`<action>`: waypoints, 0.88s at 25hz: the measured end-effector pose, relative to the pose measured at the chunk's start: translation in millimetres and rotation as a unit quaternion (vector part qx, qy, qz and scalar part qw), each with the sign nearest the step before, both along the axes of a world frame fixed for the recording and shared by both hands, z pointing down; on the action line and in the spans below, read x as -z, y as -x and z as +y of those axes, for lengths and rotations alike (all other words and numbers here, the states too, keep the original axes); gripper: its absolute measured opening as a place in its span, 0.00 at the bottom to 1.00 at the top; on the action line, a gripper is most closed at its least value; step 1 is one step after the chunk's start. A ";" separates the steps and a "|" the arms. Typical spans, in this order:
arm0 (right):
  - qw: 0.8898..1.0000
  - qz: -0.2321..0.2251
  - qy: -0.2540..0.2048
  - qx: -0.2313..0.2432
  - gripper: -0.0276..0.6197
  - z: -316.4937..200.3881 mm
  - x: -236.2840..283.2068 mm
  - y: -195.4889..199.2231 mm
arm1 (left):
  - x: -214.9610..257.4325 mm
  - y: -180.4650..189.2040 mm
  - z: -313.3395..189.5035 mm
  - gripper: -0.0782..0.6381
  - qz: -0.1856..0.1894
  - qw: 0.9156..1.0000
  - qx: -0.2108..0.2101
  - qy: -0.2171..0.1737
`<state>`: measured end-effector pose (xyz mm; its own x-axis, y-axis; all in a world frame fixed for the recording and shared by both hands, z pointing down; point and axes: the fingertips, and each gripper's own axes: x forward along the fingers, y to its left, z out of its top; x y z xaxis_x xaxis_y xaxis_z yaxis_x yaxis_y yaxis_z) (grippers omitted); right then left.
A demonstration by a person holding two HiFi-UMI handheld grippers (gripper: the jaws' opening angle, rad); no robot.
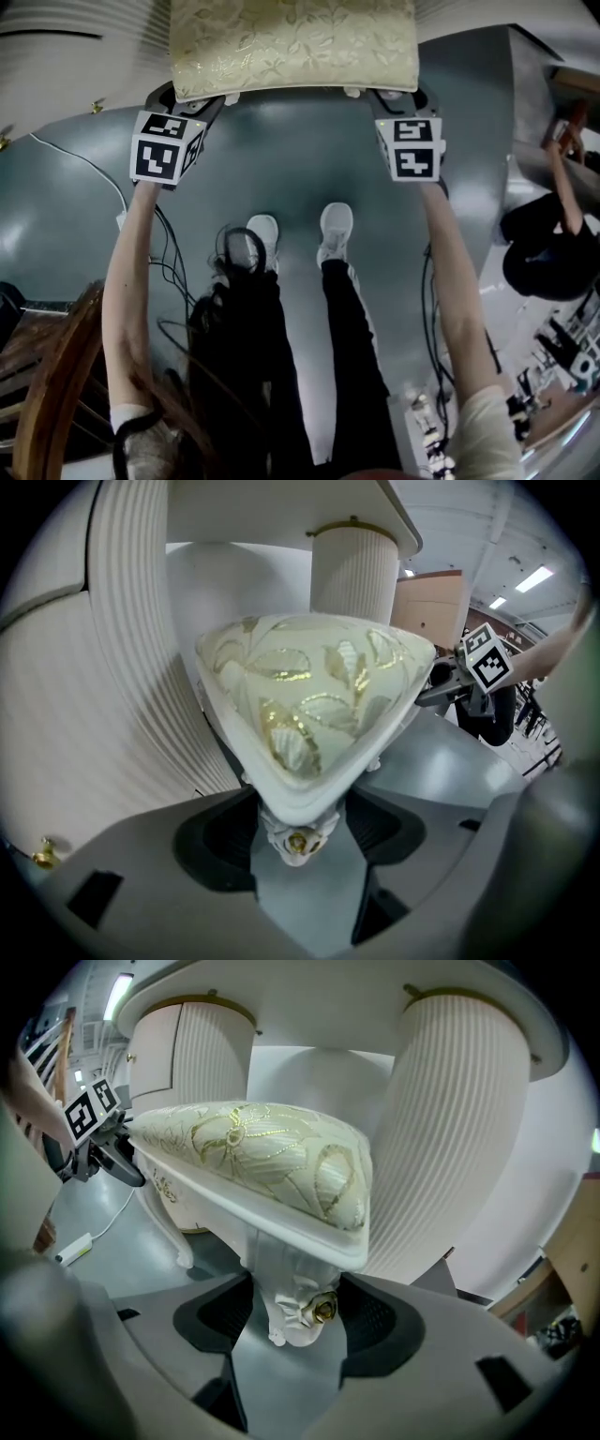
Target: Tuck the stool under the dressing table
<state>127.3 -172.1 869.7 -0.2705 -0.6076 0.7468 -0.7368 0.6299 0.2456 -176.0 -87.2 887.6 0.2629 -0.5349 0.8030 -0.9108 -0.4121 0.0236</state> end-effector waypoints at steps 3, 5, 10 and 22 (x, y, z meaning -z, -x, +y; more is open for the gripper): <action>1.000 0.002 0.002 -0.010 0.47 5.7 -0.5 -2.6 | 0.1 -1.2 0.2 0.52 -0.003 1.000 -0.002 0.001; 1.000 -0.003 0.002 -0.011 0.47 14.1 4.2 -0.3 | 5.9 4.7 -0.4 0.52 -0.015 1.000 0.010 -0.003; 1.000 -0.011 -0.018 -0.013 0.47 33.7 12.7 -3.5 | 16.2 1.0 24.7 0.51 -0.032 0.998 0.052 -0.008; 0.999 -0.001 -0.021 0.036 0.47 8.0 6.4 -7.1 | 6.9 -12.6 29.7 0.51 -0.010 0.996 0.088 -0.027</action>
<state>134.4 -164.1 863.2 -0.3158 -0.6177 0.7202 -0.6905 0.6702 0.2720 -163.4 -57.5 880.8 0.1456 -0.6141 0.7757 -0.9693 -0.2455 -0.0124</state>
